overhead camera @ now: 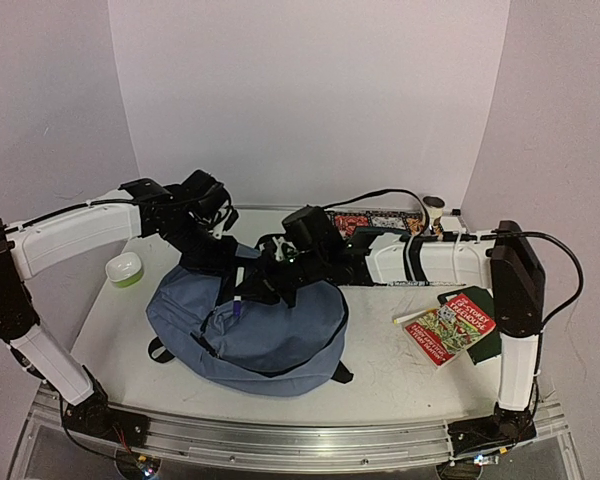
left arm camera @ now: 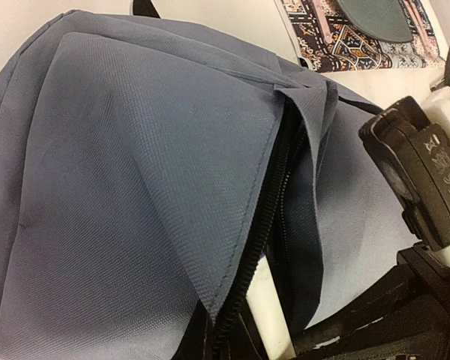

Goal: Pack the student bag
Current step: Place the pen in the lower front pocket of the bag.

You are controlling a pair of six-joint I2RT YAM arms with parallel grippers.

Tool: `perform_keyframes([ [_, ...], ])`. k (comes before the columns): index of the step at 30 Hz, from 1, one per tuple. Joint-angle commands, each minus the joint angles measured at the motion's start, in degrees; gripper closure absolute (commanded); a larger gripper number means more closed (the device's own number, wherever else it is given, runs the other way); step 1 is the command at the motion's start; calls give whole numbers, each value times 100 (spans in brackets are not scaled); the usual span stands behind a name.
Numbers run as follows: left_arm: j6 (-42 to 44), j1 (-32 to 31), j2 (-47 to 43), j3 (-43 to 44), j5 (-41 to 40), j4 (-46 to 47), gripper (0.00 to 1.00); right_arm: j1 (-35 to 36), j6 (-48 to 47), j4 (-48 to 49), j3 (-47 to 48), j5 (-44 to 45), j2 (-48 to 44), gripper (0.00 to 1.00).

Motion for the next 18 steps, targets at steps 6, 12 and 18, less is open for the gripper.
perform_keyframes([
  [6, 169, -24, -522, -169, 496, 601, 100, -52, 437, 128, -106, 1140, -141, 100],
  [12, 24, -25, -527, -175, 919, 711, 100, -74, 724, 136, 33, 1565, -4, 100],
  [18, -94, -24, -518, -250, 1098, 820, 100, -71, 853, 277, 446, 1774, 256, 100],
])
